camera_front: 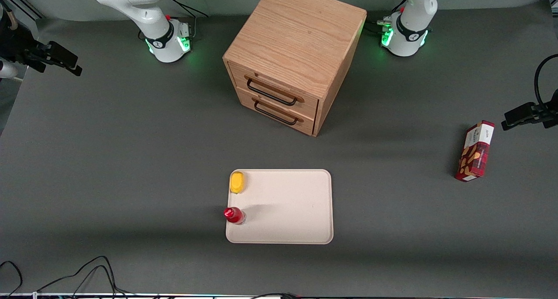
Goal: Open upper drawer
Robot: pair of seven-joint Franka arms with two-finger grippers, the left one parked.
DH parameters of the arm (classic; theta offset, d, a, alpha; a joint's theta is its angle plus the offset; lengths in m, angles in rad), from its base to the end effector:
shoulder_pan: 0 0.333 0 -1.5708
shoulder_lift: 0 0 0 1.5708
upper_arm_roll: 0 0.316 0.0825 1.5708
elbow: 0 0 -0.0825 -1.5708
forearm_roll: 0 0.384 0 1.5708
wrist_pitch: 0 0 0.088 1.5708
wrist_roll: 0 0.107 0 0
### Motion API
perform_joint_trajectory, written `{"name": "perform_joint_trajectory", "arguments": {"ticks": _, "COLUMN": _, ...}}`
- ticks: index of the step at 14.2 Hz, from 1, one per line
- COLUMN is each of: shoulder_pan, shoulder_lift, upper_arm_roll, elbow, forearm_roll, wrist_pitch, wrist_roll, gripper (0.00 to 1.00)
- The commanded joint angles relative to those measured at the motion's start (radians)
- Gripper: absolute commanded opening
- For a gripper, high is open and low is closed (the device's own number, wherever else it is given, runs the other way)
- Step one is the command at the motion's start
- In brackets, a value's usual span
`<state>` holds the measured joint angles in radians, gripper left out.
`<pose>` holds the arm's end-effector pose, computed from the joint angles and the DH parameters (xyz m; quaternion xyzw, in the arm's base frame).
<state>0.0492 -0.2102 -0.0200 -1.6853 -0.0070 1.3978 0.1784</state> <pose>0.4685 0.0117 0.6646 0.9965 -0.0746 -0.0383 0.0054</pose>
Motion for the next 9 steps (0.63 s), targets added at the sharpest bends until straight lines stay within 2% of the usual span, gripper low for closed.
{"name": "perform_joint_trajectory", "arguments": {"ticks": 1, "shoulder_pan": 0.011, "shoulder_lift": 0.017, "upper_arm_roll": -0.003, "elbow": 0.035, "forearm_roll": -0.016, "wrist_pitch": -0.031, "wrist_roll": 0.006, "gripper": 1.00}}
{"name": "perform_joint_trajectory", "arguments": {"ticks": 6, "shoulder_pan": 0.014, "shoulder_lift": 0.023, "upper_arm_roll": 0.000, "elbow": 0.045, "forearm_roll": -0.007, "wrist_pitch": -0.034, "wrist_roll": 0.000, "gripper": 1.00}}
{"name": "perform_joint_trajectory", "arguments": {"ticks": 9, "shoulder_pan": 0.024, "shoulder_lift": 0.032, "upper_arm_roll": 0.052, "elbow": 0.096, "forearm_roll": 0.024, "wrist_pitch": -0.110, "wrist_roll": -0.208, "gripper": 1.00}}
